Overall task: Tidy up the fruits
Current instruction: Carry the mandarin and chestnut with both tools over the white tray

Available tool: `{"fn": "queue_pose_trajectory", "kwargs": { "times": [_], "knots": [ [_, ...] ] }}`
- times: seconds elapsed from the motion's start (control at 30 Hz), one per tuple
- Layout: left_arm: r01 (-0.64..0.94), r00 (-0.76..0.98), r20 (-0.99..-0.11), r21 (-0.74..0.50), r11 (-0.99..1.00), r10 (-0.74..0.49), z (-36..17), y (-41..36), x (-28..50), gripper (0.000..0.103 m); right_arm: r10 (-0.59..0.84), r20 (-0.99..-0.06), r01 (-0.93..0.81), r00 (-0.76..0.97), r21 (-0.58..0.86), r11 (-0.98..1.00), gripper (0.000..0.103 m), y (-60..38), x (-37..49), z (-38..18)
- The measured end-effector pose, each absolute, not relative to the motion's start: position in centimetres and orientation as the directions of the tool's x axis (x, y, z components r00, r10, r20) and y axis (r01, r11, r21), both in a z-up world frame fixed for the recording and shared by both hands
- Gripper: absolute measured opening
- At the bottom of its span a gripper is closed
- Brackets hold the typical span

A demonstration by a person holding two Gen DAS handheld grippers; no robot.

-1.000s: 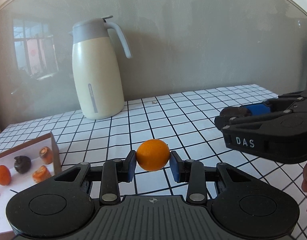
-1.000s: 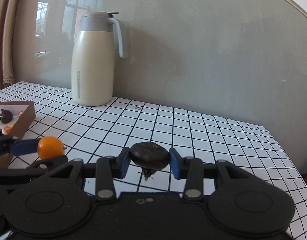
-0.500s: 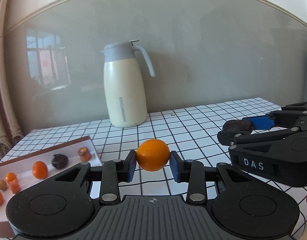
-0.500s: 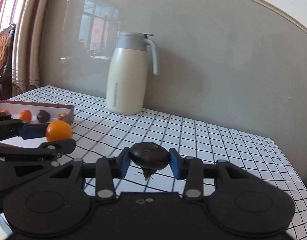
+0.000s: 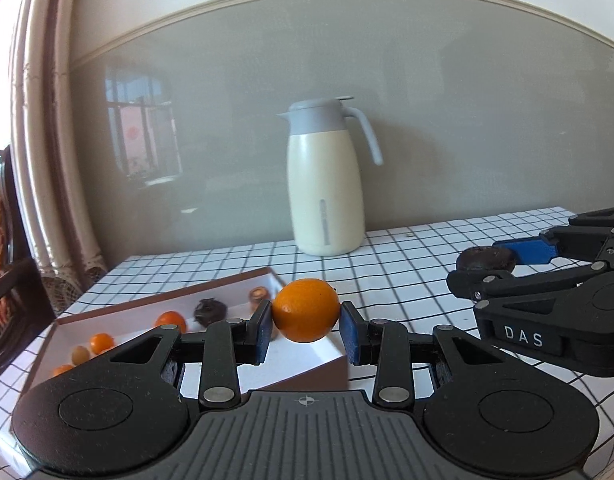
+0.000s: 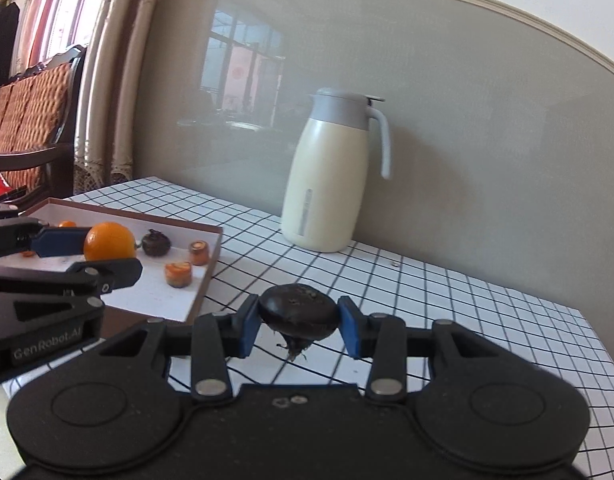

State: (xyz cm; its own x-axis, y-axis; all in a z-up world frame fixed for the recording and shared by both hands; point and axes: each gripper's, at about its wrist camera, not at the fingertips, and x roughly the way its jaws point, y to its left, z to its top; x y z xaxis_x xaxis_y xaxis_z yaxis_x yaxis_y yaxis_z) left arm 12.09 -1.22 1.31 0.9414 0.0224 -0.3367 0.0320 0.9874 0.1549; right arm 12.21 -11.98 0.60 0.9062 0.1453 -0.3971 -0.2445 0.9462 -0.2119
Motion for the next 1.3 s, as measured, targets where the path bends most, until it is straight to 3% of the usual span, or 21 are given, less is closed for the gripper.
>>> {"fn": "queue_pose_trajectory", "kwargs": {
  "times": [1.3],
  "knots": [
    [-0.329, 0.88, -0.335, 0.082, 0.941, 0.337, 0.7, 17.5, 10.4, 0.036, 0.381, -0.402, -0.483, 0.833, -0.188, 0.855, 0.033, 3.1, 15.5, 0.7]
  ]
}}
